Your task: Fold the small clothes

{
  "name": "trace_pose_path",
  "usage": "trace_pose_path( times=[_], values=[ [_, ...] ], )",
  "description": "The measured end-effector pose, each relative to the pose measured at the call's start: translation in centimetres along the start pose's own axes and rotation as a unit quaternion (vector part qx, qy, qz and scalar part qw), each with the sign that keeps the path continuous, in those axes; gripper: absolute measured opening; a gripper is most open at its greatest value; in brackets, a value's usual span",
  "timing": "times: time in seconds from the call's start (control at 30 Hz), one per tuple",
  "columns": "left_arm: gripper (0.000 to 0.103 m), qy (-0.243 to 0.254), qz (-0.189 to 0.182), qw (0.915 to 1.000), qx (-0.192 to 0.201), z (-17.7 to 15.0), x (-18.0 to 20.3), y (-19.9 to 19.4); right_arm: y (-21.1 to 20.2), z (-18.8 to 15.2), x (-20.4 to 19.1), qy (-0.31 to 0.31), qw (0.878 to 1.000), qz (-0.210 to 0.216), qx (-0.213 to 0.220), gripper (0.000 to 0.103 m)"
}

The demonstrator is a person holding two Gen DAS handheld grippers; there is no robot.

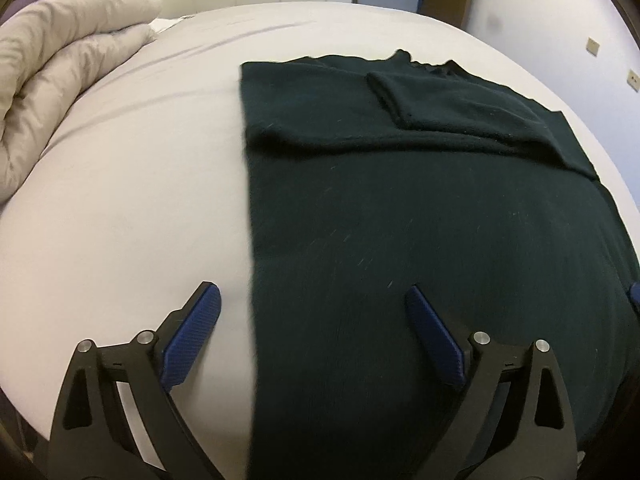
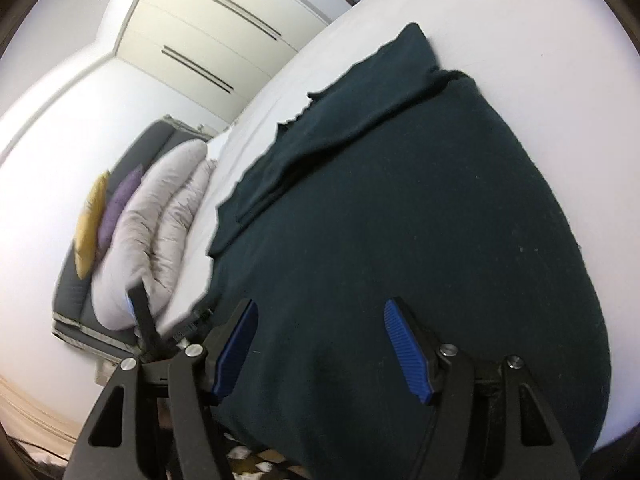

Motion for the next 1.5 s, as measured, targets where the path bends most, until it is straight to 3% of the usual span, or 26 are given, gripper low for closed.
trace_pose_path(
  times=[0.13, 0.23, 0.33, 0.43, 0.5, 0.57, 0.6, 0.63, 0.8, 0.83, 0.87, 0.93, 1.07, 1.3, 1.47, 1.5],
  values=[
    [0.095, -0.04, -0.028, 0.9983, 0.031, -0.6, -1.4, -2.4, -1.0, 3.2, -2.9, 0.0, 0.999, 0.037, 0.036, 0.07],
    [0.095, -0.077, -0.059, 0.993, 0.068, -1.5, -2.8, -4.5, 0.7, 6.6, -7.4, -0.032, 0.997, 0.052, 0.048, 0.069],
    [0.095, -0.102, -0.068, 0.988, 0.094, -2.7, -4.0, -5.7, 4.3, 10.4, -10.6, -0.04, 0.996, 0.056, 0.057, 0.063],
    [0.095, -0.095, -0.071, 0.987, 0.109, -3.3, -4.0, -6.5, 9.7, 13.9, -10.0, 0.036, 0.997, 0.061, 0.032, 0.063],
    [0.095, -0.09, -0.069, 0.9871, 0.113, -3.4, -4.1, -6.4, 14.1, 14.6, -9.1, 0.071, 0.997, 0.03, 0.0, 0.063],
    [0.095, -0.087, -0.069, 0.9871, 0.115, -3.4, -4.1, -6.1, 18.3, 13.1, -9.0, 0.072, 0.996, 0.002, -0.046, 0.058],
    [0.095, -0.085, -0.068, 0.9874, 0.115, -3.5, -4.1, -6.0, 18.3, 12.6, -9.3, 0.058, 0.998, -0.008, -0.027, 0.058],
    [0.095, -0.082, -0.066, 0.9878, 0.115, -3.4, -4.0, -5.9, 17.6, 12.0, -10.3, 0.03, 0.999, -0.017, 0.004, 0.065],
    [0.095, -0.08, -0.062, 0.9878, 0.118, -3.3, -3.8, -5.9, 15.6, 7.9, -13.7, -0.038, 0.999, -0.013, -0.001, 0.079],
    [0.095, -0.083, -0.062, 0.9875, 0.119, -3.4, -3.9, -6.1, 15.2, 7.1, -14.2, -0.048, 0.999, -0.006, -0.01, 0.079],
    [0.095, -0.085, -0.062, 0.9873, 0.119, -3.3, -3.9, -6.2, 15.0, 5.6, -15.3, -0.051, 0.997, 0.038, -0.045, 0.079],
    [0.095, -0.087, -0.06, 0.9874, 0.118, -3.5, -3.7, -6.5, 14.3, 4.0, -16.4, -0.056, 0.993, 0.076, -0.071, 0.079],
    [0.095, -0.098, -0.068, 0.9859, 0.118, -4.5, -3.2, -7.7, 12.1, 1.5, -18.6, -0.1, 0.987, 0.107, -0.072, 0.079],
    [0.095, -0.118, -0.076, 0.9846, 0.104, -6.7, -3.1, -8.8, 13.5, 2.8, -21.3, -0.092, 0.984, 0.118, -0.098, 0.079],
    [0.095, -0.102, -0.061, 0.9902, 0.074, -7.7, -2.6, -8.9, 18.3, -2.0, -20.7, -0.104, 0.971, 0.061, -0.205, 0.077],
    [0.095, -0.095, -0.059, 0.9915, 0.067, -8.1, -2.4, -9.1, 17.8, -3.2, -20.7, -0.129, 0.973, 0.06, -0.184, 0.076]
  ],
)
Point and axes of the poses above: each gripper's, at about its wrist camera, not at the fingertips, and y roughly the way its jaws point, x to its right, z to its top, the point moved 3 cm from there along y, roughly the way its jaws point, and after that the axes turned 14 degrees about -z, right-handed, at the moved point
